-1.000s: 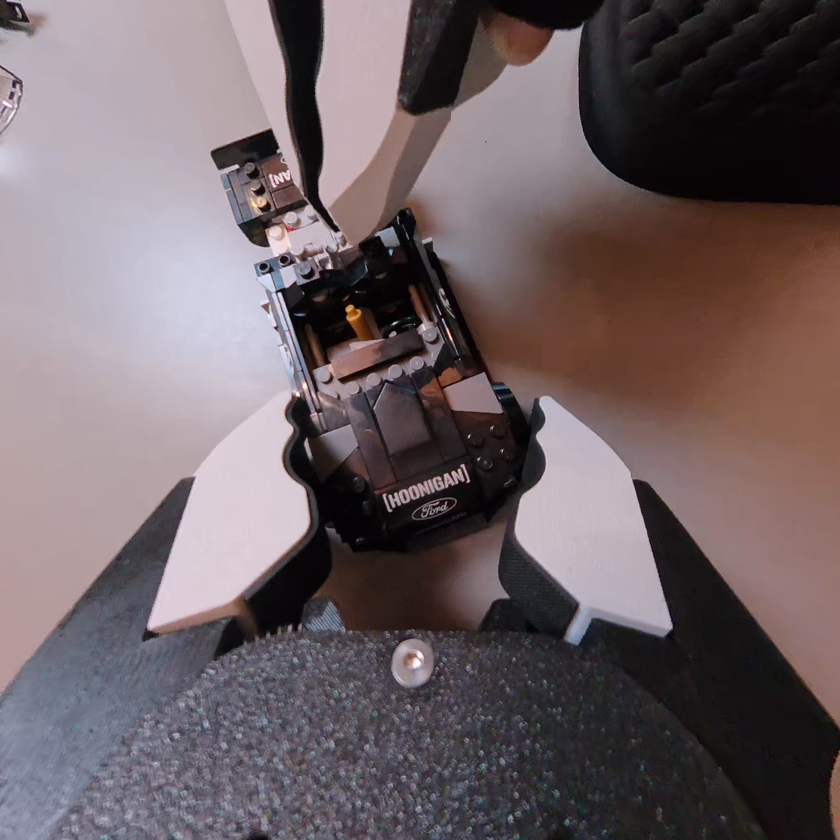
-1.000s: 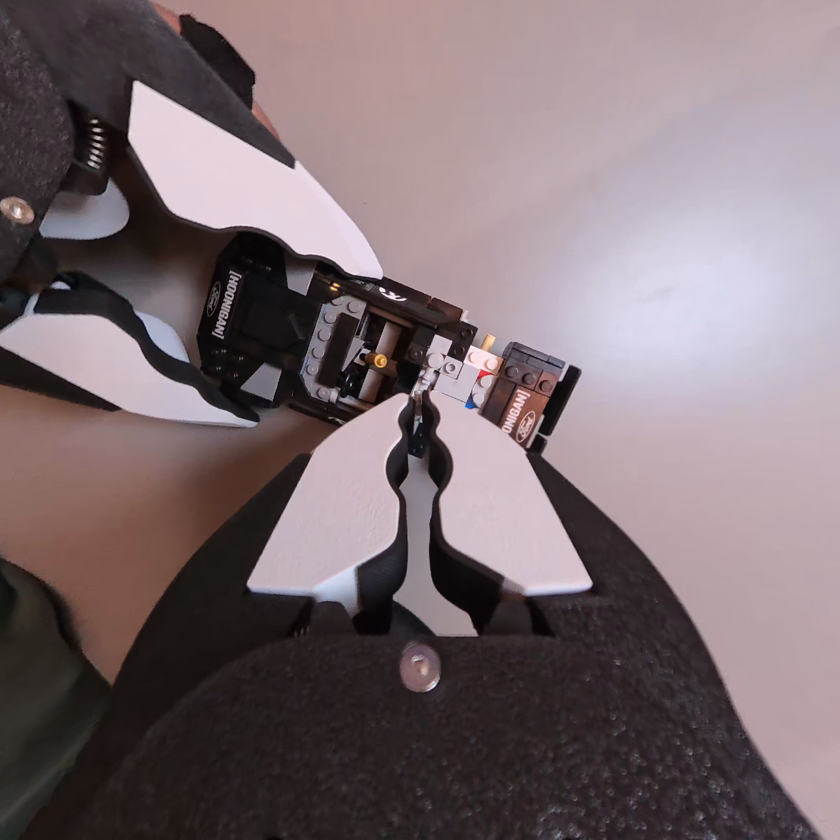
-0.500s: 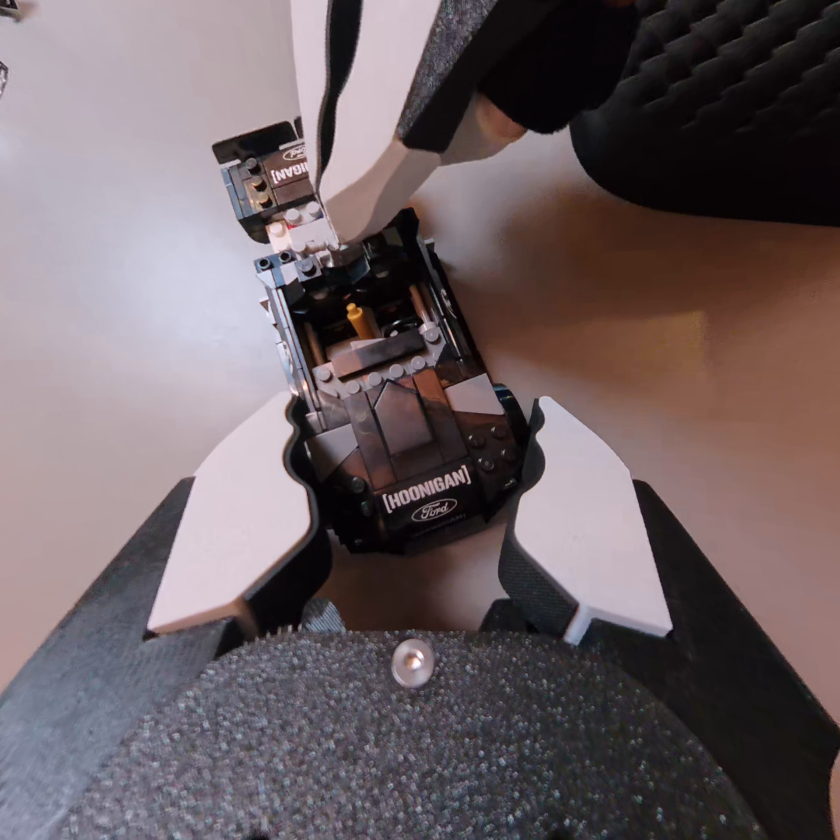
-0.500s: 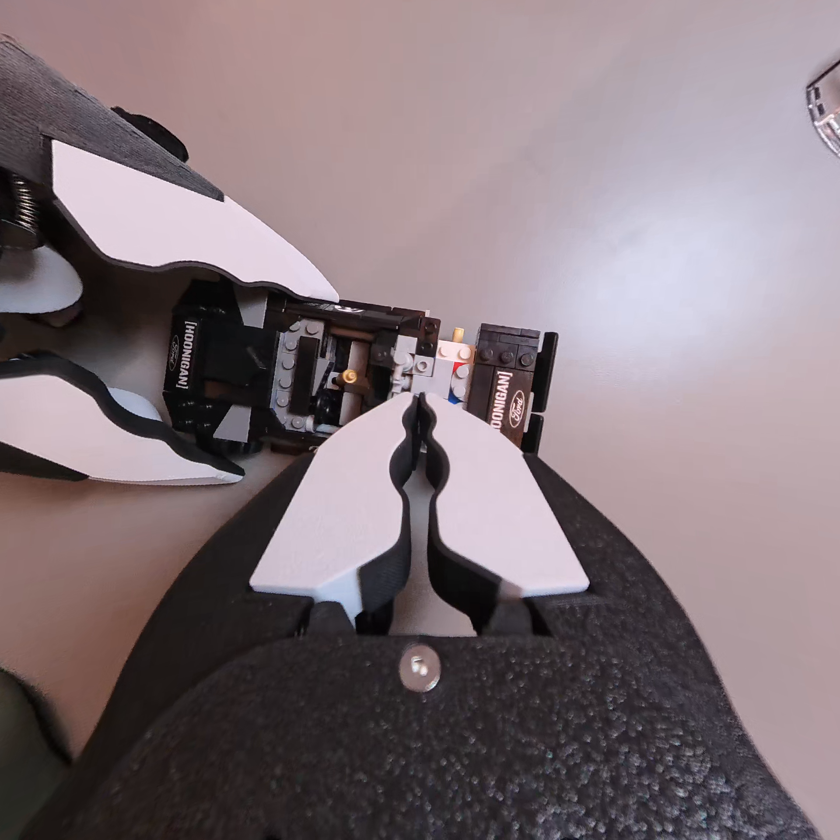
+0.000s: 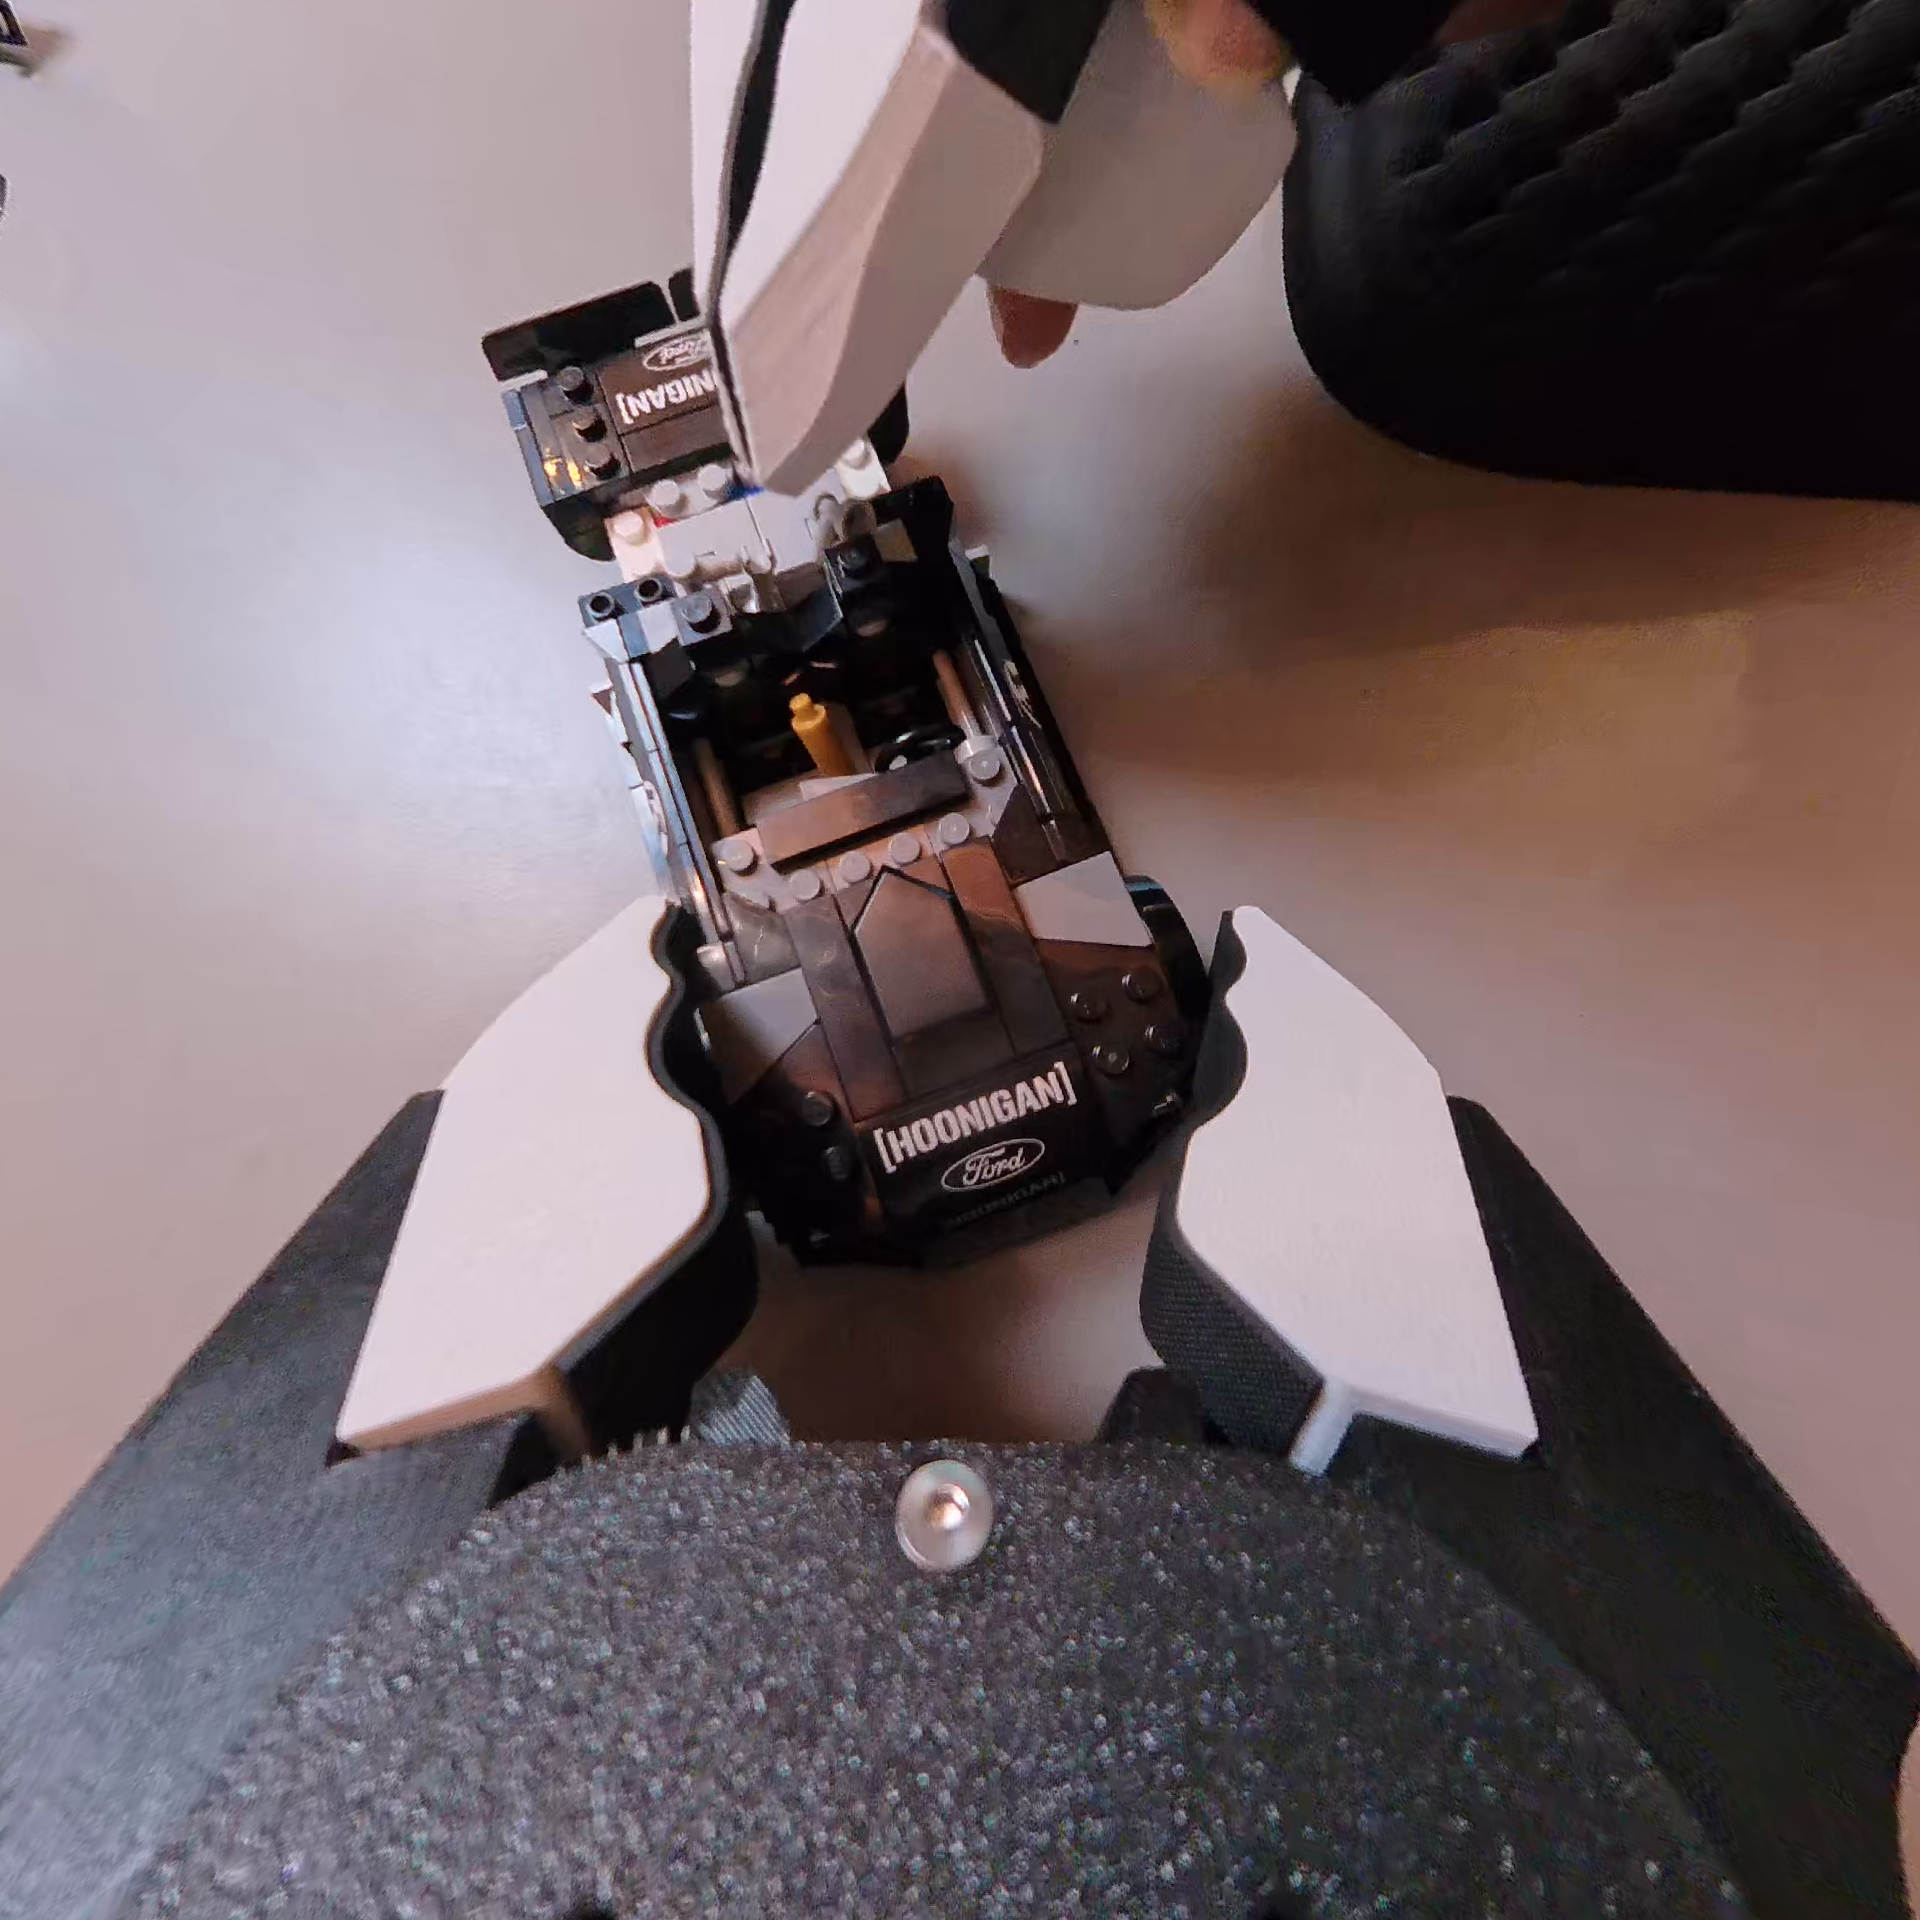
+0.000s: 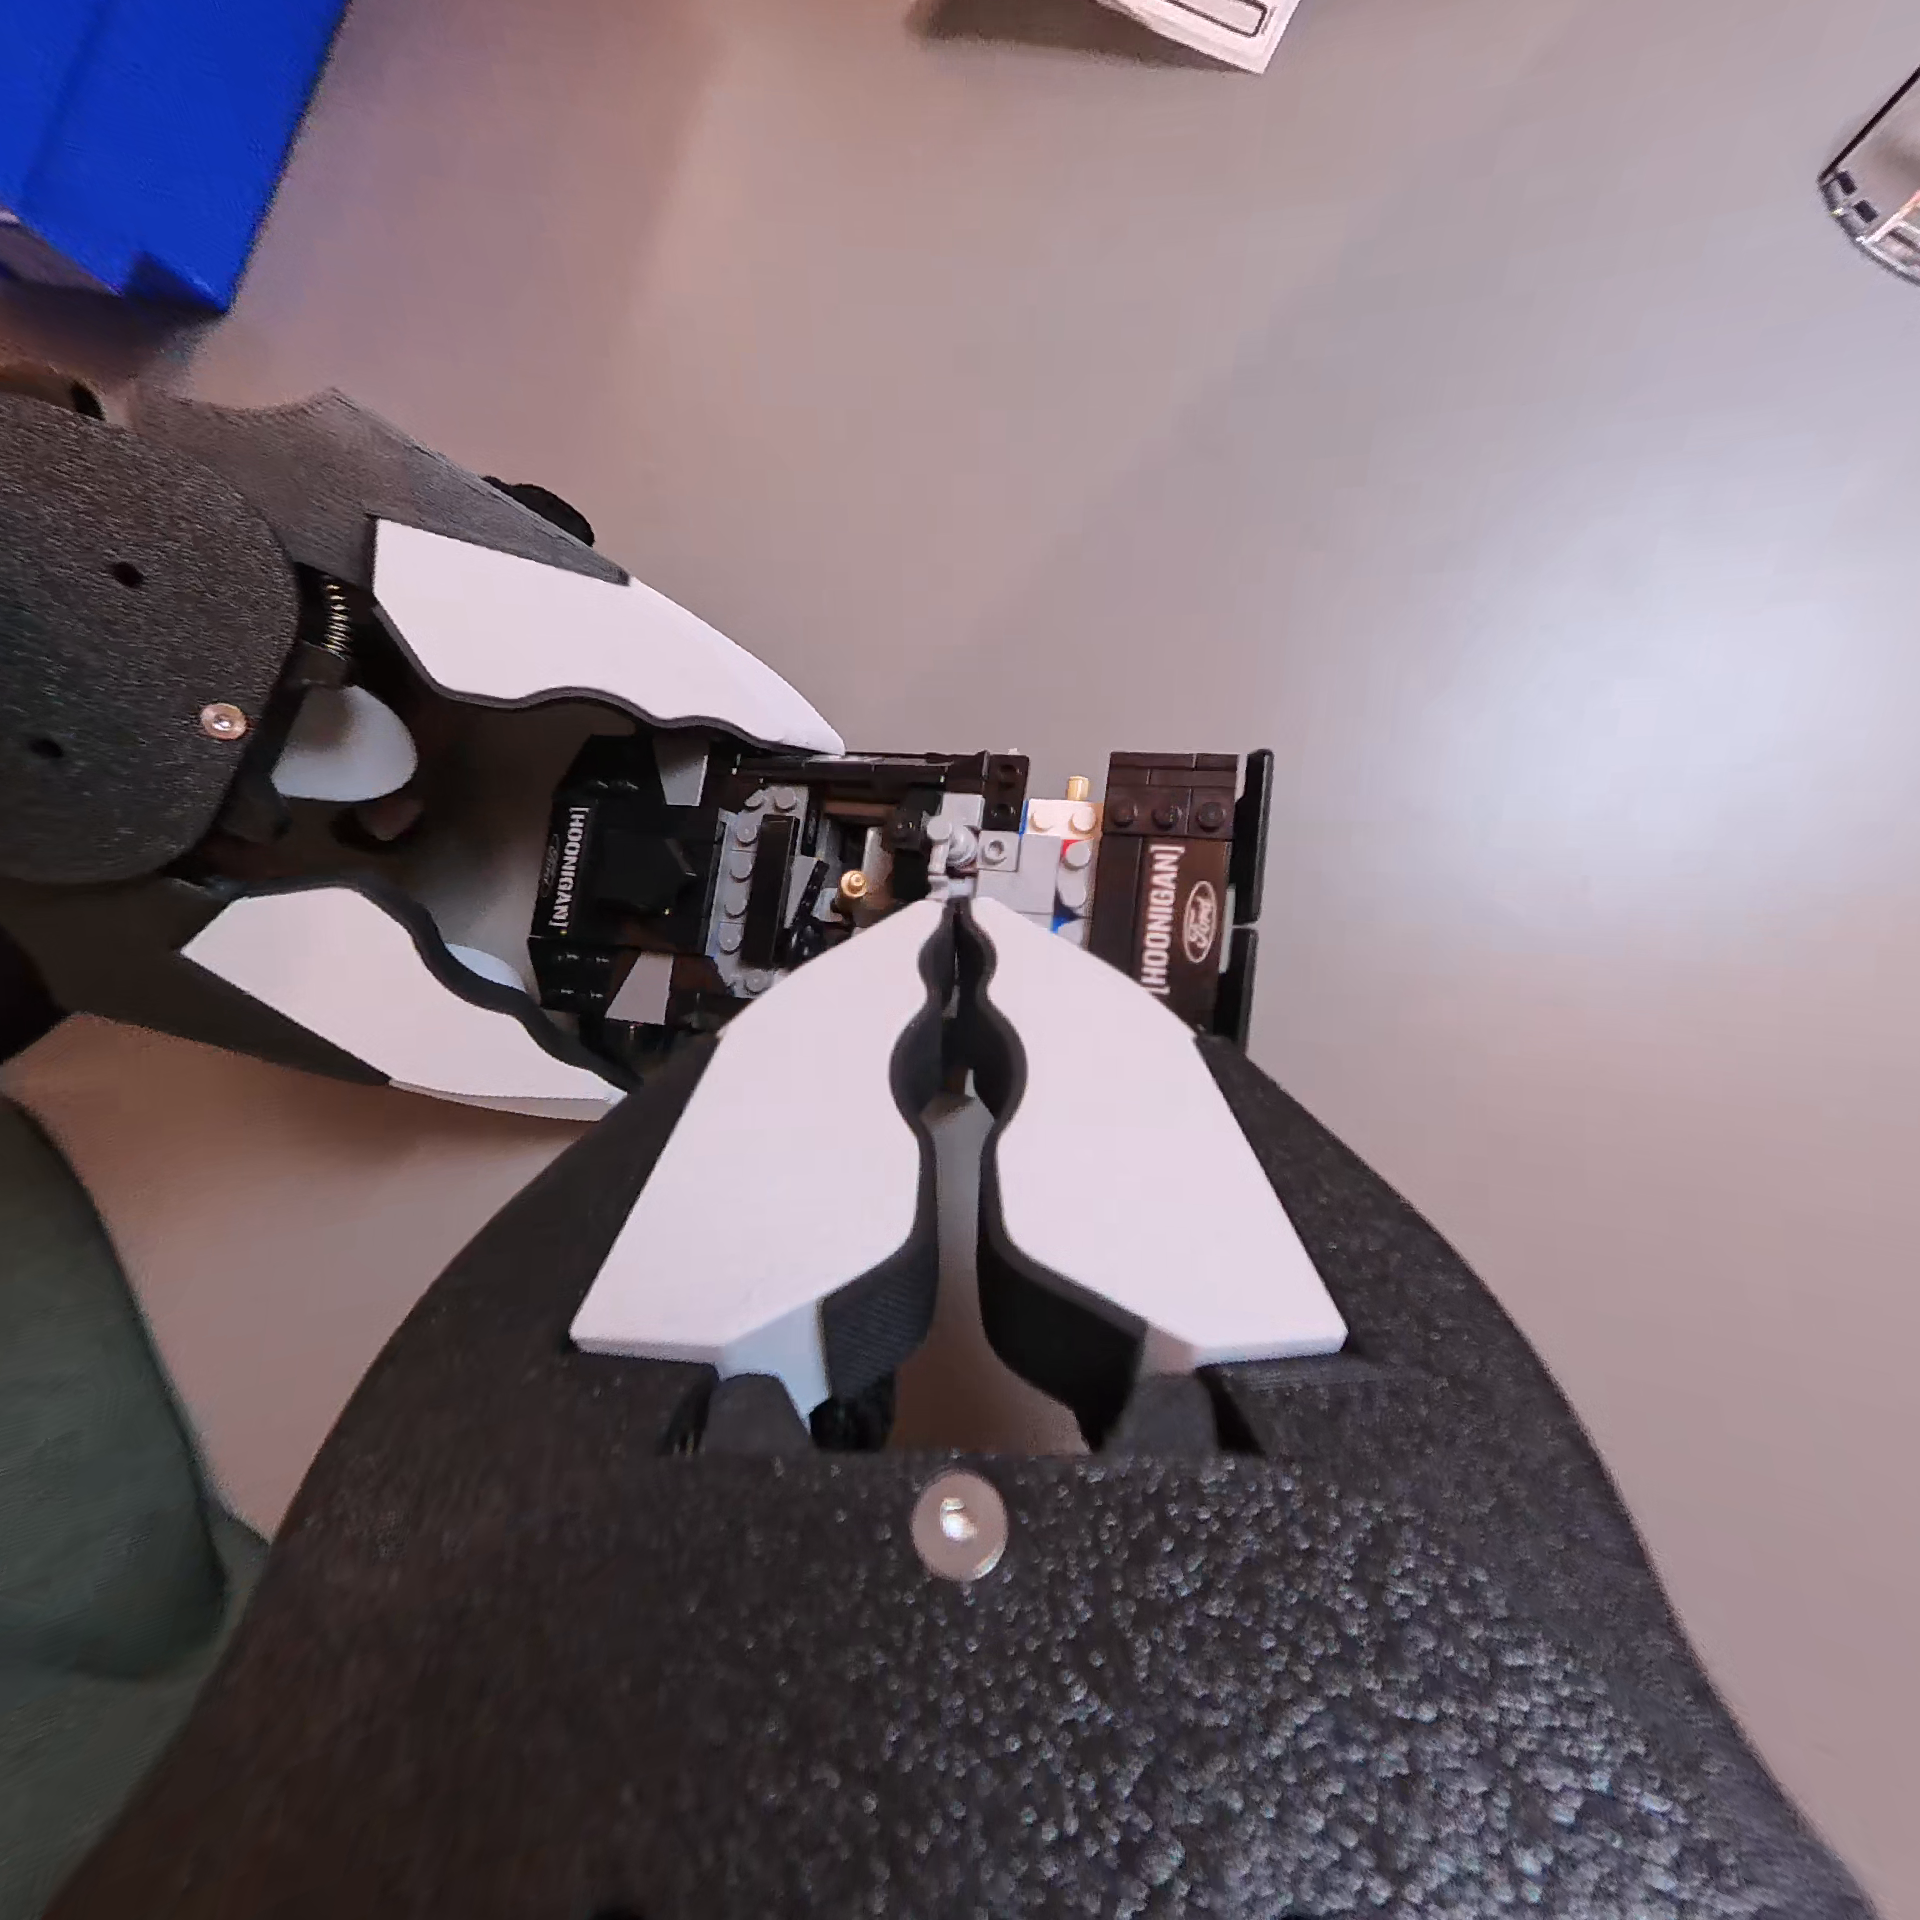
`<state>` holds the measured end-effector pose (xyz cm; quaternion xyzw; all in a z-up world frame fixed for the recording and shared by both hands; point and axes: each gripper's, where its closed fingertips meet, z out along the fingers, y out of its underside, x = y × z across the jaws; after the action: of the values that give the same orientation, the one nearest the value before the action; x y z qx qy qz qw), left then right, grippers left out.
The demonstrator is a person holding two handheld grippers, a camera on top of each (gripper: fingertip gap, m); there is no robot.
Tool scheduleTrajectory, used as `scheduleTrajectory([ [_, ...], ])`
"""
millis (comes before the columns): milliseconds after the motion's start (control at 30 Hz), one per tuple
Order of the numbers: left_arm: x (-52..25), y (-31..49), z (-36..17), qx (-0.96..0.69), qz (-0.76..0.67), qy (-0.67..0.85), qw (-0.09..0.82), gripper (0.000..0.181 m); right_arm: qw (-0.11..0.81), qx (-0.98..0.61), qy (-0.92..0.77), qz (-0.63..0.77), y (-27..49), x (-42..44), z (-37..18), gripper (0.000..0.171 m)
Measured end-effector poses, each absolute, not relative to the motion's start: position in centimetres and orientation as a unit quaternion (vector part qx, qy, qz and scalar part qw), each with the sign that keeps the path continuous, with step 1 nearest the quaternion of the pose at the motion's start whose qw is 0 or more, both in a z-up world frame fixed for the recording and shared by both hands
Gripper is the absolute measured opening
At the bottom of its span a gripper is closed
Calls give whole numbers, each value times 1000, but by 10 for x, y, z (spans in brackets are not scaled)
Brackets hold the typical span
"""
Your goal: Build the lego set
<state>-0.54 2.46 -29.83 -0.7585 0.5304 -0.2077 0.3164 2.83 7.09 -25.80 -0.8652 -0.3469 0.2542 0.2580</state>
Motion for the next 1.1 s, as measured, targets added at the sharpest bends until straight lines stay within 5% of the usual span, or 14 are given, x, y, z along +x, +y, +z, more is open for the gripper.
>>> scheduleTrajectory([
  [467,-11,16,-297,-683,-254,612,308,94,303,-685,-633,196,43,43,-251,17],
  [833,-14,15,-297,-625,-288,668,284,94,214,-597,-747,200,35,33,-269,5],
  [1100,-19,19,-282,-638,-308,634,310,97,230,-617,-719,224,35,32,-256,4],
])
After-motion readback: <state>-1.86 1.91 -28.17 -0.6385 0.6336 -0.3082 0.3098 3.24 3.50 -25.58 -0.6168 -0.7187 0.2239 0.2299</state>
